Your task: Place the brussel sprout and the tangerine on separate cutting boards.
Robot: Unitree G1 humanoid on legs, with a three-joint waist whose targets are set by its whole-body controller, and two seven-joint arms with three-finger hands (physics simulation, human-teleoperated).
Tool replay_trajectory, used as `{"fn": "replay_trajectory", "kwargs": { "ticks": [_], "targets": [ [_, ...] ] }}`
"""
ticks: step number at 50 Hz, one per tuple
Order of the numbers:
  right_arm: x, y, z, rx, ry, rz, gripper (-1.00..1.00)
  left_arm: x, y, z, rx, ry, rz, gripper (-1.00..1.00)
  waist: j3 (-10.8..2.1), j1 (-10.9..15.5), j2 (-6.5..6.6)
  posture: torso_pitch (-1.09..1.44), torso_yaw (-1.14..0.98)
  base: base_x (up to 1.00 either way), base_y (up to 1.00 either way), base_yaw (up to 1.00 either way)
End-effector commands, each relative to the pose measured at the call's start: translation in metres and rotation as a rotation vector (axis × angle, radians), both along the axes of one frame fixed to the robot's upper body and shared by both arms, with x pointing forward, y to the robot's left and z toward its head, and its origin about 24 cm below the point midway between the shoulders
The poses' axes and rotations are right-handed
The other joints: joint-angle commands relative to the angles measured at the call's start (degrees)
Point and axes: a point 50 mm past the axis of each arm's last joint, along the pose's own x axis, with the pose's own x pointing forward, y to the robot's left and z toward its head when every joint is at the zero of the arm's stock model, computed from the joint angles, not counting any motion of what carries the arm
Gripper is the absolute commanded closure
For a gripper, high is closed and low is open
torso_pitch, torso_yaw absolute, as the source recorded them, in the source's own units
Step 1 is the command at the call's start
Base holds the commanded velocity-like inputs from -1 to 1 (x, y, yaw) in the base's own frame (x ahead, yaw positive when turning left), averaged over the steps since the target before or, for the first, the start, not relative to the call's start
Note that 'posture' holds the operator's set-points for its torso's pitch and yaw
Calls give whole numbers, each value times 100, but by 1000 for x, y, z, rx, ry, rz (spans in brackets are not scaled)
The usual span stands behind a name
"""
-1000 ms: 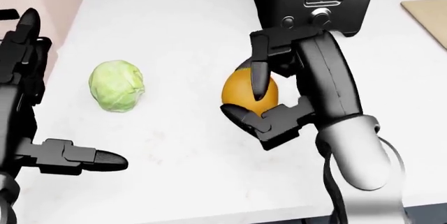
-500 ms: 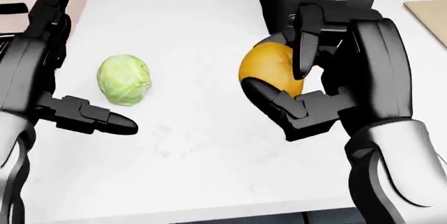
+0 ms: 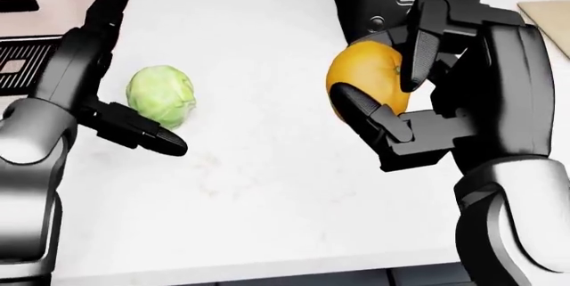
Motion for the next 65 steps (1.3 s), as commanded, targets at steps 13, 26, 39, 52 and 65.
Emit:
{"fn": "replay_trajectory", "kwargs": {
  "ticks": [13,26,39,52,65],
  "targets": [
    [-7,0,10,-4,-82,7,100,16,-6,4,22,-61,-40,-100,-170,4,6,0,0,0,0,0],
    [-7,-1,9,-10,-75,3,100,16,-7,-6,3,-21,-70,-76,-180,-1,21,0,0,0,0,0],
    [-6,0,6,-16,-74,6,100,16,-8,-7,-2,-13,-73,48,-176,1,19,0,0,0,0,0],
    [-9,-1,7,-14,-81,6,100,12,-7,10,16,-57,-41,100,-207,-10,30,0,0,0,0,0],
    [-5,-1,2,-34,-74,-14,100,-36,-17,67,-45,-239,-64,100,-136,-31,10,0,0,0,0,0]
  ]
}}
